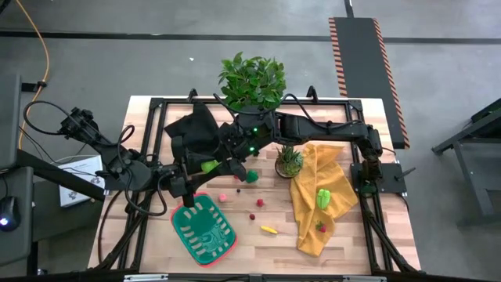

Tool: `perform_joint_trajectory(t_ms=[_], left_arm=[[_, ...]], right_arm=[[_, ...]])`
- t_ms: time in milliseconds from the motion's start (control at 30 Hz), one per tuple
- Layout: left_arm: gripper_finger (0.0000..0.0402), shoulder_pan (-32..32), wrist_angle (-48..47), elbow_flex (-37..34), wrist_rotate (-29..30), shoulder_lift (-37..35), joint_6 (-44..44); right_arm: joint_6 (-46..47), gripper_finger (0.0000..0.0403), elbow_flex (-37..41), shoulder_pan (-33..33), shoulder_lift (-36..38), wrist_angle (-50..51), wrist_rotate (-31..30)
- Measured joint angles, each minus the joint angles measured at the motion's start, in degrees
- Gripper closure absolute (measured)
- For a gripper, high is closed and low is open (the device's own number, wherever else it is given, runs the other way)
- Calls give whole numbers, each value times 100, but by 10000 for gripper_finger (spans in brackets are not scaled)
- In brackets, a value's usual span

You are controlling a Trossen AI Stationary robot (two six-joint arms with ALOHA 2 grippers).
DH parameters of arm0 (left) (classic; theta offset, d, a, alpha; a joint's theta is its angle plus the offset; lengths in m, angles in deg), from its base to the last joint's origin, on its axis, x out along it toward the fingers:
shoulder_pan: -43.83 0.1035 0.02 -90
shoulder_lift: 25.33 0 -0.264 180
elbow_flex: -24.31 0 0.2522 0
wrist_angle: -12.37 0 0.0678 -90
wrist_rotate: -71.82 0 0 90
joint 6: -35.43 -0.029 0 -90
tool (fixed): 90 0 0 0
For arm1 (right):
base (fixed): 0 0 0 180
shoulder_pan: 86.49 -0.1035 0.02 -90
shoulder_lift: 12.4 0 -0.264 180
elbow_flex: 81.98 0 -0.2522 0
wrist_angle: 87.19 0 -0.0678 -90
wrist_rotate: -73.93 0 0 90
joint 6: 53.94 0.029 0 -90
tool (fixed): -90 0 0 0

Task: Pick and placing Produce into tupperware
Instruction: Put the green cabbage into the blue basket

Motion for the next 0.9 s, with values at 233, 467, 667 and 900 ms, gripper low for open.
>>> perform_joint_trajectory(t_ms=[233, 467, 667, 900], left_arm=[[208, 0, -4, 0, 2, 0, -4], [190, 0, -2, 0, 0, 0, 5], [200, 0, -2, 0, 0, 0, 5], [205, 2, -4, 0, 0, 0, -4]], right_arm=[[7, 171, 0, 1, 0, 0, 1], [11, 171, 0, 0, 0, -4, 0], [20, 171, 0, 1, 0, -4, 0], [22, 171, 0, 0, 0, -2, 2]])
